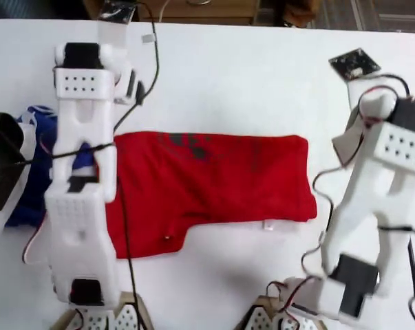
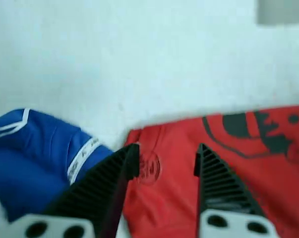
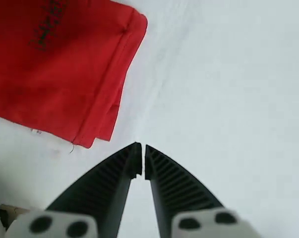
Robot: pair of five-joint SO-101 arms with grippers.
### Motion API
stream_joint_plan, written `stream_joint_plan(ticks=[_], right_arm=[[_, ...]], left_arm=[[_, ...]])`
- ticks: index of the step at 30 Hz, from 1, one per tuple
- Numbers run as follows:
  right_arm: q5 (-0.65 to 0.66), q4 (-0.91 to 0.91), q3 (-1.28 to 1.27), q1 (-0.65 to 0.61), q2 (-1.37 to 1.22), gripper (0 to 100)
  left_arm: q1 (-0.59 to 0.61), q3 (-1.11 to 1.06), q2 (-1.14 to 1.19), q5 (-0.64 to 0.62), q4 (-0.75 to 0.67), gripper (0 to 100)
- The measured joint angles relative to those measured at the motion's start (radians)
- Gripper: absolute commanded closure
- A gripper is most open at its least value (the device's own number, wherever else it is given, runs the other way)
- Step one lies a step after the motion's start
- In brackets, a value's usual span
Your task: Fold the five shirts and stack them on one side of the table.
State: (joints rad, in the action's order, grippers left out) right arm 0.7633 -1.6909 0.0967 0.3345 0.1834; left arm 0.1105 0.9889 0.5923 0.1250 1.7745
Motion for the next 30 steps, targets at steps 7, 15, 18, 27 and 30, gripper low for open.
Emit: stream_joint_plan(ticks=[7, 15, 18, 27, 30], right_arm=[[0.0, 0.0, -0.218, -0.08, 0.245, 97.8], [0.0, 0.009, -0.371, -0.124, 0.379, 97.8], [0.0, 0.009, -0.423, -0.124, 0.396, 97.8], [0.0, 0.011, -0.597, -0.123, 0.405, 97.8], [0.043, 0.011, -0.634, -0.118, 0.405, 97.8]], left_arm=[[0.0, -0.44, -0.362, 0.095, 0.0, 80], [0.002, -0.855, -0.755, 0.229, -0.023, 80], [0.026, -0.988, -0.898, 0.253, -0.086, 80], [0.068, -1.439, -1.185, 0.399, -0.238, 80], [0.069, -1.564, -1.25, 0.407, -0.279, 80]])
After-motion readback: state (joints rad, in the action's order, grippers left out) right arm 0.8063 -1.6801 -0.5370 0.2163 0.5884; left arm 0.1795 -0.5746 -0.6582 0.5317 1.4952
